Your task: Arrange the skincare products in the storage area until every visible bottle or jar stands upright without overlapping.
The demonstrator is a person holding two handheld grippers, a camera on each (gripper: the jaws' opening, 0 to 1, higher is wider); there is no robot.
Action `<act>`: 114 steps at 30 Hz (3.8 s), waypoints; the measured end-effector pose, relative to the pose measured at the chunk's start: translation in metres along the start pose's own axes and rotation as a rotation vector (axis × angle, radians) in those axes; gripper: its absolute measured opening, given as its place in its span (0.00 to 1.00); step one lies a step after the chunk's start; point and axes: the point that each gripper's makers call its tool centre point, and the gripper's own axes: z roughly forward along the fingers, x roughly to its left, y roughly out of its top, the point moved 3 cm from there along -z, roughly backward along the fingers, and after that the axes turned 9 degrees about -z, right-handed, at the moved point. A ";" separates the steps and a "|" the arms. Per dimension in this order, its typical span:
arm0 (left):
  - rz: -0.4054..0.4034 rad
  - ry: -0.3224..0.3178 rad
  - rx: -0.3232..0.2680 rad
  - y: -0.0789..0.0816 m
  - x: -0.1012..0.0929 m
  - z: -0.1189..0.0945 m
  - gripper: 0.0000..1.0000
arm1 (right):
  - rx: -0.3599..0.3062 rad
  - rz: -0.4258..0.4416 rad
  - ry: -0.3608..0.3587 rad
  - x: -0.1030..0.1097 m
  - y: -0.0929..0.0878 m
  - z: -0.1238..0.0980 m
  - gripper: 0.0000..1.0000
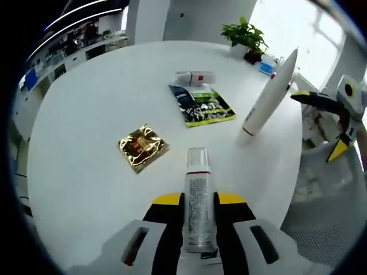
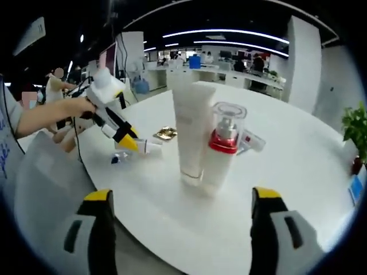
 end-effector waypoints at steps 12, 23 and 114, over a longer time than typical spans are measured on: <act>-0.012 -0.041 -0.094 0.007 -0.020 -0.018 0.16 | -0.014 0.091 0.083 0.019 -0.003 0.011 0.90; -0.050 -0.071 -0.198 0.003 -0.038 -0.027 0.16 | -0.119 0.297 0.139 0.026 0.009 0.016 0.65; 0.292 -0.291 -0.168 0.024 -0.142 0.026 0.23 | -0.325 0.203 0.170 0.019 0.045 0.021 0.20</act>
